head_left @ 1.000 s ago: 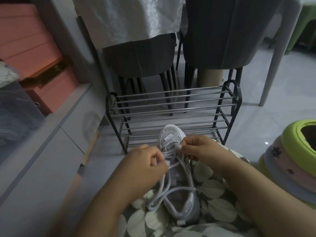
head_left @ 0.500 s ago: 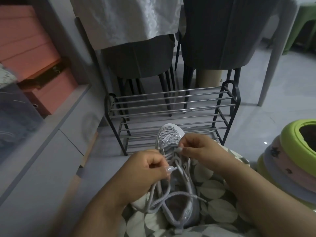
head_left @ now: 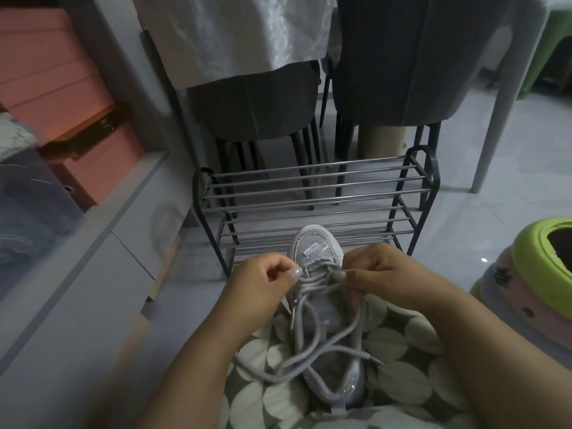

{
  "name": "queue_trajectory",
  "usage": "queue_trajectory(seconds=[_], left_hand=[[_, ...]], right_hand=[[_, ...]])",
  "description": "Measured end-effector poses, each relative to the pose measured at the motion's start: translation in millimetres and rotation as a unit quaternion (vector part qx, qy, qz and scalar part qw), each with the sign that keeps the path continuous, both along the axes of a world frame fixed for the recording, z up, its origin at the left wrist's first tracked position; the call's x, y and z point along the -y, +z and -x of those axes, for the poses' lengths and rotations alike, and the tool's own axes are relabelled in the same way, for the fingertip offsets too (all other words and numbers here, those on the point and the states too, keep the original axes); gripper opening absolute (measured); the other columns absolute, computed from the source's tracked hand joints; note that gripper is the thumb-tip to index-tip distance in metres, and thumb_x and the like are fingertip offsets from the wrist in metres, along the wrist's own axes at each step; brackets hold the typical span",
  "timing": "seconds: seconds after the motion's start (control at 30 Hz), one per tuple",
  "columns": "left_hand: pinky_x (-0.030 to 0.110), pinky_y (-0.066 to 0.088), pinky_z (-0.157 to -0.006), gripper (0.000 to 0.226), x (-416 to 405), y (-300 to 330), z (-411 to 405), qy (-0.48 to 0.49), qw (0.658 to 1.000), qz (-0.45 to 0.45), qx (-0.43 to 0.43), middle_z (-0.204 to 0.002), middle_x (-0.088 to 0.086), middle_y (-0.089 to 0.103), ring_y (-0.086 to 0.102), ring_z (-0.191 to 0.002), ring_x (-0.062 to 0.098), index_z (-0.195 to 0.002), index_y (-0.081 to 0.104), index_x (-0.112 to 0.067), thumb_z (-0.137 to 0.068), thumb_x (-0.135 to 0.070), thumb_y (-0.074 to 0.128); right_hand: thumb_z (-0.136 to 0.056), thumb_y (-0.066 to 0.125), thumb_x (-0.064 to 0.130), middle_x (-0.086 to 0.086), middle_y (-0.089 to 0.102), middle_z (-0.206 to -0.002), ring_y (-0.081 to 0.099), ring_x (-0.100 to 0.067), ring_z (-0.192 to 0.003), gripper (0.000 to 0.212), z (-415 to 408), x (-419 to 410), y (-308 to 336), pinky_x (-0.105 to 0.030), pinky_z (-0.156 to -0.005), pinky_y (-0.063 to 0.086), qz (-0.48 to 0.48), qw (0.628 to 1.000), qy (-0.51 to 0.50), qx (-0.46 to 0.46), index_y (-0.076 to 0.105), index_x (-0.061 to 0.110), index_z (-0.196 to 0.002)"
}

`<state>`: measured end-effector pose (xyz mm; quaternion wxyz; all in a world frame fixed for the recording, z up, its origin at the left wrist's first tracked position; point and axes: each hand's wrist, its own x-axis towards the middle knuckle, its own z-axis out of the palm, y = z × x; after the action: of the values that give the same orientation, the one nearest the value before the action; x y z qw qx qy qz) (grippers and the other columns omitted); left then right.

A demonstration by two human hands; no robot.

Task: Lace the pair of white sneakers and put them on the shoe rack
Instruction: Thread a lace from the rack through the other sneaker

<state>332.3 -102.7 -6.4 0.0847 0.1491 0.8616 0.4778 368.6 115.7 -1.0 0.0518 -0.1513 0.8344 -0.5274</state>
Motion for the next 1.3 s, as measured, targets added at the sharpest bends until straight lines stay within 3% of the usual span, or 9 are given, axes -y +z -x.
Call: queue_trajectory(seconds=[0.1, 0.23, 0.33, 0.53, 0.73, 0.93, 1.07, 1.2, 1.3], left_hand=[[0.035, 0.051, -0.069, 0.008, -5, -3, 3, -0.037, 0.999, 0.031, -0.007, -0.071, -0.006, 0.066, 0.053, -0.061, 0.004, -0.078, 0.069, -0.028, -0.086, -0.029, 0.069], [0.039, 0.053, -0.073, 0.007, -7, -3, 8, -0.060, 0.997, 0.024, 0.046, -0.075, -0.005, 0.068, 0.058, -0.067, 0.007, -0.083, 0.071, -0.027, -0.083, -0.034, 0.072], [0.035, 0.051, -0.067, 0.007, -10, 0, 10, -0.073, 0.994, 0.012, 0.081, -0.071, -0.002, 0.064, 0.056, -0.065, 0.009, -0.081, 0.070, -0.021, -0.083, -0.027, 0.073], [0.019, 0.037, -0.051, 0.020, -16, 4, 19, -0.060, 0.990, 0.069, 0.105, -0.054, -0.010, 0.052, 0.044, -0.045, 0.003, -0.075, 0.062, -0.014, -0.090, -0.028, 0.063], [0.013, 0.034, -0.041, 0.029, -17, 5, 16, -0.011, 0.976, -0.109, 0.188, -0.047, -0.011, 0.048, 0.042, -0.040, 0.001, -0.071, 0.054, -0.013, -0.099, -0.017, 0.048], [0.019, 0.033, -0.046, 0.025, -17, -1, 17, -0.009, 0.973, -0.158, 0.171, -0.046, -0.009, 0.052, 0.036, -0.045, 0.008, -0.076, 0.051, -0.008, -0.100, -0.009, 0.044], [0.021, 0.035, -0.052, 0.020, -19, -6, 20, -0.003, 0.982, -0.131, 0.139, -0.049, -0.010, 0.050, 0.040, -0.048, 0.007, -0.075, 0.059, -0.014, -0.095, -0.016, 0.056], [0.022, 0.041, -0.054, 0.013, -17, -9, 20, -0.024, 0.986, -0.105, 0.125, -0.059, -0.006, 0.058, 0.048, -0.052, 0.006, -0.076, 0.065, -0.014, -0.087, -0.019, 0.068], [0.022, 0.042, -0.053, 0.017, -14, -9, 22, -0.038, 0.991, -0.058, 0.112, -0.056, -0.008, 0.058, 0.050, -0.052, 0.009, -0.075, 0.063, -0.014, -0.090, -0.021, 0.066]], right_hand=[[-0.087, 0.064, 0.022, 0.006, 0.053, -0.054, 0.048, -0.006, -0.053, 0.041, 1, -1, 3, -0.019, -0.055, 0.040, 0.042, 0.999, 0.012, 0.020, 0.062, 0.027, -0.047], [-0.083, 0.062, 0.031, 0.004, 0.060, -0.057, 0.053, -0.009, -0.055, 0.027, 7, 3, 9, -0.022, -0.057, 0.044, 0.050, 0.997, -0.045, 0.042, 0.069, 0.012, -0.066], [-0.085, 0.066, 0.032, 0.003, 0.060, -0.059, 0.050, -0.007, -0.053, 0.023, 21, 6, 9, -0.023, -0.055, 0.042, -0.060, 0.987, -0.150, 0.023, 0.068, 0.012, -0.075], [-0.082, 0.070, 0.029, 0.006, 0.064, -0.073, 0.054, -0.010, -0.063, 0.009, 38, 19, 9, -0.024, -0.057, 0.042, -0.269, 0.956, -0.114, 0.018, 0.067, 0.021, -0.080], [-0.087, 0.063, 0.029, -0.002, 0.059, -0.072, 0.046, -0.013, -0.062, 0.020, 48, 21, 15, -0.025, -0.055, 0.037, -0.297, 0.951, -0.060, 0.059, 0.066, 0.010, -0.083], [-0.091, 0.056, 0.038, -0.002, 0.055, -0.076, 0.047, -0.015, -0.069, 0.033, 45, 12, 11, -0.031, -0.067, 0.038, -0.205, 0.971, -0.060, 0.109, 0.062, 0.005, -0.090], [-0.085, 0.064, 0.040, 0.005, 0.051, -0.065, 0.042, -0.008, -0.058, 0.027, 46, 19, 7, -0.027, -0.059, 0.035, -0.240, 0.967, -0.009, 0.086, 0.058, 0.015, -0.076], [-0.083, 0.070, 0.016, 0.004, 0.052, -0.062, 0.046, -0.009, -0.060, 0.022, 47, 8, -2, -0.023, -0.060, 0.038, -0.031, 0.990, -0.016, 0.137, 0.055, 0.018, -0.067], [-0.077, 0.072, 0.009, -0.003, 0.054, -0.063, 0.050, -0.014, -0.061, 0.021, 46, -1, -13, -0.022, -0.062, 0.040, 0.119, 0.977, 0.013, 0.179, 0.053, 0.009, -0.067]])
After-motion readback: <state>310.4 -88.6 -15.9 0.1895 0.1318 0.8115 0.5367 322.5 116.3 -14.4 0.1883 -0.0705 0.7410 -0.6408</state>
